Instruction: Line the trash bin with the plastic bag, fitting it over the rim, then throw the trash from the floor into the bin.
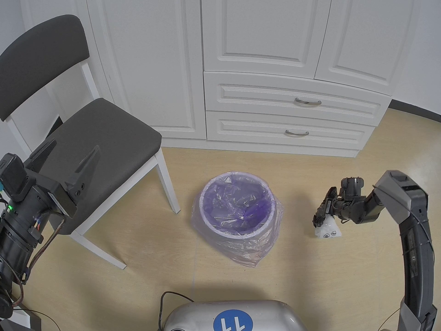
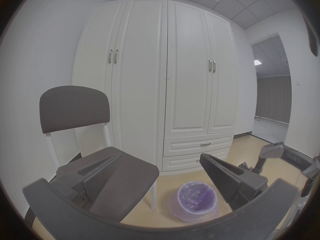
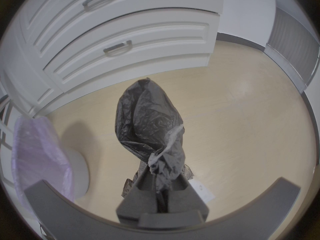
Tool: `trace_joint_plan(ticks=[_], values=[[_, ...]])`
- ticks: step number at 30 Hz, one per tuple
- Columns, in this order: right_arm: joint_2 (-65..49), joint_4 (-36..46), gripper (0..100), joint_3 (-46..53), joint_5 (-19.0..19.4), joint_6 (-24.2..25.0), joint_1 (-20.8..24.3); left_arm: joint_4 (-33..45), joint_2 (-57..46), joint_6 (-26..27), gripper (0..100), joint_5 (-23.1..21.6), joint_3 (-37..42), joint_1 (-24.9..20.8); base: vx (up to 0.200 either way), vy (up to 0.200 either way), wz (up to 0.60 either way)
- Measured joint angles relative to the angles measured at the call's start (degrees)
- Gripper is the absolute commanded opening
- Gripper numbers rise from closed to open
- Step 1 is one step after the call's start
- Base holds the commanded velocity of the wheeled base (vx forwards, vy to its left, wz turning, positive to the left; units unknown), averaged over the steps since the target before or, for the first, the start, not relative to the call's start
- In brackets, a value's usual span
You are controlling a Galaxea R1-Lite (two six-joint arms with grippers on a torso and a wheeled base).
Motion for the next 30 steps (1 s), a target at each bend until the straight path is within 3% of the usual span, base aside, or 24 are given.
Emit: trace_joint_plan(ticks=[11, 21, 25, 30], values=[[-28.5, -2.5, 0, 26.1, 2.4, -11.9, -1.1, -0.1, -1.0, 2.7, 100, 0.0, 0.1, -0.1, 0.000, 0.000, 0.00], [-56.6, -3.4, 0, 42.7, 3.5, -21.2, 0.8, 0.0, -3.2, 5.4, 100, -0.1, 0.2, -0.1, 0.000, 0.000, 0.00], [-67.8, -4.1, 0, 48.0, 4.3, -22.8, 4.8, 0.0, -4.1, 6.4, 100, -0.1, 0.2, -0.1, 0.000, 0.000, 0.00], [-81.3, -4.9, 0, 53.3, 5.0, -23.1, 15.7, 0.0, -5.4, 7.4, 100, -0.2, 0.2, -0.1, 0.000, 0.000, 0.00]])
